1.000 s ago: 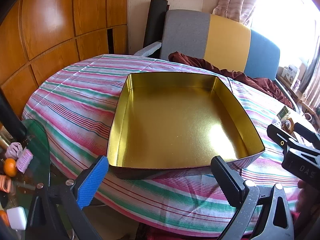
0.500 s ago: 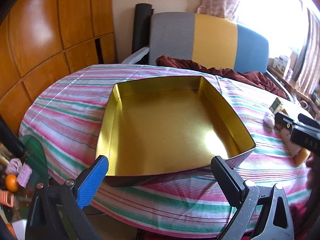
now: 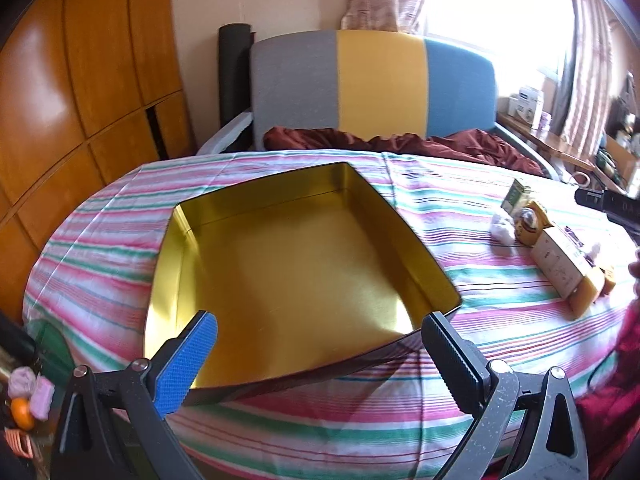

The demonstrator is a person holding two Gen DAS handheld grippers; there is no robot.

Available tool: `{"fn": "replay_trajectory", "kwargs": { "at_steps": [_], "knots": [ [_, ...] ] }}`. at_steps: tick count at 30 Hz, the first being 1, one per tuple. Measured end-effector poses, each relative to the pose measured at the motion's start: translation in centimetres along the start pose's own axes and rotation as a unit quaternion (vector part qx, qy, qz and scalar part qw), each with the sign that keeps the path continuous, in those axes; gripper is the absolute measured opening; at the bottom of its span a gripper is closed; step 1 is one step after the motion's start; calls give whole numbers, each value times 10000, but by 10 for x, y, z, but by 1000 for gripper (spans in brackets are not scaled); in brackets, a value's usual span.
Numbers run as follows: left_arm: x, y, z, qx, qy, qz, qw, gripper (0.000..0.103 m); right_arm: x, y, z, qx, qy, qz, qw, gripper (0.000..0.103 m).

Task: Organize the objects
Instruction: 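Move the left tool from the gold tray toward the cluster of items, then grasp the white medicine box with the left tool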

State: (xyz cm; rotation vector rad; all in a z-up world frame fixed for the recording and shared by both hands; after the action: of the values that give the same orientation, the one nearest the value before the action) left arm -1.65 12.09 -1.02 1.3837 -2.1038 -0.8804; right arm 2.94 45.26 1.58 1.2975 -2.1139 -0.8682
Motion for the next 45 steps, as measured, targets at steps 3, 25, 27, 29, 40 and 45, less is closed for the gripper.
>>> {"fn": "replay_trajectory", "kwargs": {
  "at_steps": [3, 25, 27, 29, 40, 45],
  "knots": [
    [-11, 6, 2, -16, -93, 129, 9999, 103, -34, 9, -4, -133, -256, 206, 9994, 102],
    [-142, 29, 33, 321, -1254, 1096, 9855, 103, -179, -3, 16, -147, -220, 2478, 9684, 102],
    [-161, 32, 41, 473, -1438, 1137, 9819, 103, -180, -4, 17, -136, -170, 2540, 9670, 102],
    [-175, 36, 48, 581, -1575, 1140, 9792, 103, -181, -4, 18, -114, -146, 2574, 9661, 102],
    [-266, 67, 92, 1242, -2170, 891, 9641, 103, -176, -2, 22, -54, -18, 2439, 9698, 102],
    [-297, 72, 114, 1488, -2120, 837, 9622, 103, -179, -3, 22, -64, 100, 2522, 9676, 102]
  ]
}}
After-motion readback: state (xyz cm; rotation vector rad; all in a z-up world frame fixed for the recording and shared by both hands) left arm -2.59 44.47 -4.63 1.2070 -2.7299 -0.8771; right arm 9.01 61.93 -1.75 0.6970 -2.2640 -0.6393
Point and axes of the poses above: each gripper's, at about its wrist camera, not at the fingertips, and z roughly the way its jaws point, x to its left, y to its top, the point moved 2 cm from there along z, roughly the way its jaws point
